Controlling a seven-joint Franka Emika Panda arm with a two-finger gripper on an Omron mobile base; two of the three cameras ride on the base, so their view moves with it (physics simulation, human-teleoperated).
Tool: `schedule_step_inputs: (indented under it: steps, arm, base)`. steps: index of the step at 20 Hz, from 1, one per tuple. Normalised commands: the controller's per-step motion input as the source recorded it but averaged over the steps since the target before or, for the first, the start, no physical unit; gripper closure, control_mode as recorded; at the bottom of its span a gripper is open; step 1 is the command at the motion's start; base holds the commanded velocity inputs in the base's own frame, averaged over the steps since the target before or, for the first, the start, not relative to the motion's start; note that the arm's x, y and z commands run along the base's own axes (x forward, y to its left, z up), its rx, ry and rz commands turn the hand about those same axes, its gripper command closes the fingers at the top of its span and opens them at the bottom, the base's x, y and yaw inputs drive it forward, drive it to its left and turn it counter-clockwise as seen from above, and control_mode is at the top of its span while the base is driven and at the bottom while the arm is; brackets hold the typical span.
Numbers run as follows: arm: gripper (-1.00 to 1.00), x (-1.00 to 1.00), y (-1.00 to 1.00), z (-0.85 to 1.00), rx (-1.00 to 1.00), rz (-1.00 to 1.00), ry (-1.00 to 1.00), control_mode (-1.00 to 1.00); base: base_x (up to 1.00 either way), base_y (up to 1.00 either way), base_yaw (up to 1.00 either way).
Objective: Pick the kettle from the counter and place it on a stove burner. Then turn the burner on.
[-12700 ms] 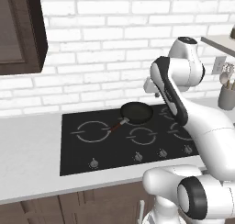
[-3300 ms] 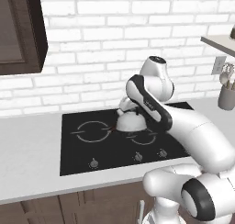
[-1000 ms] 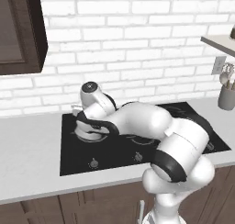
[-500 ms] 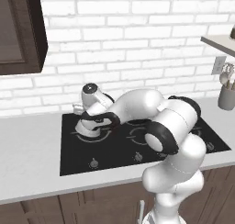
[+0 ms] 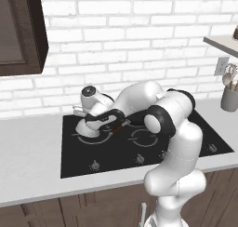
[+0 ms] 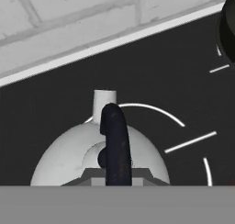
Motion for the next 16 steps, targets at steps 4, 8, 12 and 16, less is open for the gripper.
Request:
schedule_step_inputs:
  steps: [4,8,12,16]
  arm:
    - [1.0,0.3,0.0,-0.12,0.0,0.0,0.0,-1.0]
    - [1.0,0.15,0.0,-0.07,0.0,-0.01,0.0,-1.0]
    - [1.0,0.0,-0.08,0.0,0.0,-0.02,0.0,-1.0]
    - [1.0,0.0,-0.24,0.0,0.0,-0.01,0.0,-1.0]
  base:
    - [0.0,0.0,0.0]
    - [0.0,0.0,0.0]
    - [0.0,0.0,0.0]
    - [0.0,0.0,0.0]
